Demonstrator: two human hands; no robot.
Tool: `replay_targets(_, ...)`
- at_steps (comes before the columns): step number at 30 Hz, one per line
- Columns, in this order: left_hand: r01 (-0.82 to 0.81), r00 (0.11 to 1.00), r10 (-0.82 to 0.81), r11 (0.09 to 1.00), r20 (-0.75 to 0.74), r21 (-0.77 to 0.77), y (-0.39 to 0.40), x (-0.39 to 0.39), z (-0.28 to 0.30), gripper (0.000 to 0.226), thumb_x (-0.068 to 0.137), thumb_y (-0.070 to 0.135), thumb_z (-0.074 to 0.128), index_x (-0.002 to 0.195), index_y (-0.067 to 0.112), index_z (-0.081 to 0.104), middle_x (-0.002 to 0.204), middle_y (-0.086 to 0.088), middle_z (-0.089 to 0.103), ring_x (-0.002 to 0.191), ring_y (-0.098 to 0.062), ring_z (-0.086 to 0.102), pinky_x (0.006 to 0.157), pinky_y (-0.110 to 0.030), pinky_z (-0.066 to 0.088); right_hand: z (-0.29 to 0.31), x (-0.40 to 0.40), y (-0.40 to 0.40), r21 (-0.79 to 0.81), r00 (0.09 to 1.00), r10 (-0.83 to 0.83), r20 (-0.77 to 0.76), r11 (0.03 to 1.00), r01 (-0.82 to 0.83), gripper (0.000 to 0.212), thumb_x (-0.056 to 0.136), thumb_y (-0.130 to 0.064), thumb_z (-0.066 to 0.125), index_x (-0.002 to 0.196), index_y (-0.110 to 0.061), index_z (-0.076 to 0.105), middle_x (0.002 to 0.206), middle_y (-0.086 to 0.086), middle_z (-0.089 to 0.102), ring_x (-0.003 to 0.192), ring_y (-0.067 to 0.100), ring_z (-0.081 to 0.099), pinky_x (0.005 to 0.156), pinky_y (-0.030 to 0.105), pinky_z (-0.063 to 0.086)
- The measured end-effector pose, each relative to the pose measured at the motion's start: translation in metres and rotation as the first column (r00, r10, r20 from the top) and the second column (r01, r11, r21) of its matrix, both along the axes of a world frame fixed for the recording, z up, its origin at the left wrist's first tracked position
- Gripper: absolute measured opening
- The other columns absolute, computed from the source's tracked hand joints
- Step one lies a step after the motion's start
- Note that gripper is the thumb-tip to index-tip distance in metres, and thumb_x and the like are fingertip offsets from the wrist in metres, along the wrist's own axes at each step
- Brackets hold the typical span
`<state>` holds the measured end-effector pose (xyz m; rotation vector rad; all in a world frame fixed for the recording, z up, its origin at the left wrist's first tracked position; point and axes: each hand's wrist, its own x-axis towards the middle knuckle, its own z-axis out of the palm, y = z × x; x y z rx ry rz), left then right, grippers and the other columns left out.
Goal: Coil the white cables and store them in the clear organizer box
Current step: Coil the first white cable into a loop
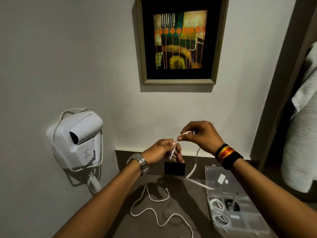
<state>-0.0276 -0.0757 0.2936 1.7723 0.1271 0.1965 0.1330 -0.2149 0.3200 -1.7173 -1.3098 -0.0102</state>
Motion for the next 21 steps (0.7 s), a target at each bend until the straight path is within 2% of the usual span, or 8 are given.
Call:
replay_targets(4, -0.005, 0.983, 0.094, 0.869, 0.155, -0.495, 0.003, 0.001, 0.012, 0.029, 0.107, 0.018, 0.035, 0.098, 0.005, 0.059, 0.078, -0.009, 0.071, 0.083, -0.03, 0.074, 0.076, -0.034, 0.06, -0.024, 0.004, 0.017, 0.124, 0.953, 0.06, -0.298, 0.992, -0.024, 0.009, 0.088, -0.025, 0.079, 0.094, -0.019, 0.083, 0.069, -0.012, 0.075, 0.06, 0.001, 0.064, 0.058, 0.014, 0.047)
replay_targets(6, 0.034, 0.94, 0.225, 0.689, 0.258, -0.724, 0.011, 0.005, 0.015, 0.028, 0.106, 0.018, 0.036, 0.1, 0.004, 0.06, 0.094, -0.016, 0.075, 0.097, -0.032, 0.073, 0.085, -0.037, 0.059, -0.047, -0.004, 0.025, 0.038, 0.931, 0.065, -0.359, 0.998, -0.055, 0.016, 0.096, -0.022, 0.071, 0.106, -0.018, 0.082, 0.058, -0.012, 0.069, 0.049, 0.0, 0.053, 0.055, 0.011, 0.041)
replay_targets(8, 0.018, 0.884, 0.369, 0.586, 0.286, -0.81, 0.02, 0.012, 0.015, 0.028, 0.107, 0.017, 0.034, 0.107, 0.002, 0.058, 0.116, -0.023, 0.071, 0.114, -0.036, 0.066, 0.095, -0.04, 0.054, -0.067, -0.017, 0.027, -0.123, 0.941, 0.1, -0.323, 0.981, -0.147, 0.023, 0.099, -0.022, 0.066, 0.117, -0.017, 0.078, 0.055, -0.012, 0.066, 0.051, -0.002, 0.054, 0.059, 0.012, 0.044)
replay_targets(11, -0.304, 0.787, 0.574, 0.681, 0.228, -0.667, 0.031, 0.021, 0.004, 0.032, 0.108, 0.014, 0.031, 0.111, 0.0, 0.059, 0.128, -0.026, 0.063, 0.125, -0.037, 0.059, 0.101, -0.04, 0.049, -0.072, -0.033, 0.023, -0.288, 0.961, 0.182, -0.206, 0.928, -0.238, 0.023, 0.1, -0.03, 0.064, 0.111, -0.017, 0.08, 0.072, -0.004, 0.075, 0.067, 0.008, 0.066, 0.07, 0.028, 0.055)
replay_targets(13, -0.584, 0.733, 0.626, 0.78, 0.266, -0.225, 0.034, 0.017, -0.009, 0.032, 0.107, 0.018, 0.035, 0.107, 0.006, 0.064, 0.12, -0.016, 0.071, 0.117, -0.03, 0.065, 0.102, -0.043, 0.049, -0.058, -0.035, 0.019, -0.273, 0.981, 0.182, -0.073, 0.942, -0.195, 0.026, 0.098, -0.036, 0.065, 0.101, -0.014, 0.08, 0.079, 0.003, 0.078, 0.071, 0.01, 0.069, 0.074, 0.037, 0.057)
replay_targets(16, -0.539, 0.842, 0.495, 0.796, 0.215, 0.275, 0.032, 0.008, -0.025, 0.032, 0.104, 0.03, 0.038, 0.096, 0.021, 0.067, 0.096, 0.004, 0.077, 0.093, -0.014, 0.072, 0.088, -0.038, 0.055, -0.026, -0.024, 0.015, -0.135, 0.989, 0.088, 0.118, 0.988, -0.072, 0.022, 0.089, -0.044, 0.074, 0.088, -0.023, 0.081, 0.066, -0.004, 0.072, 0.057, 0.003, 0.06, 0.061, 0.03, 0.049)
replay_targets(18, -0.355, 0.935, 0.345, 0.886, 0.087, 0.298, 0.024, 0.004, -0.03, 0.036, 0.105, 0.034, 0.036, 0.093, 0.021, 0.067, 0.091, -0.001, 0.078, 0.086, -0.018, 0.074, 0.083, -0.037, 0.056, -0.01, -0.012, 0.015, -0.053, 0.993, 0.026, 0.116, 0.998, -0.02, 0.019, 0.081, -0.044, 0.082, 0.081, -0.025, 0.08, 0.068, -0.007, 0.074, 0.062, 0.005, 0.066, 0.061, 0.028, 0.051)
replay_targets(21, -0.161, 0.987, 0.163, 0.981, 0.011, -0.105, 0.011, 0.001, -0.023, 0.037, 0.107, 0.025, 0.031, 0.097, 0.01, 0.064, 0.08, -0.011, 0.074, 0.081, -0.031, 0.074, 0.073, -0.03, 0.058, -0.006, 0.003, 0.02, 0.026, 0.998, -0.005, -0.062, 1.0, 0.007, 0.015, 0.075, -0.037, 0.089, 0.078, -0.024, 0.081, 0.078, -0.006, 0.079, 0.077, 0.009, 0.073, 0.072, 0.027, 0.057)
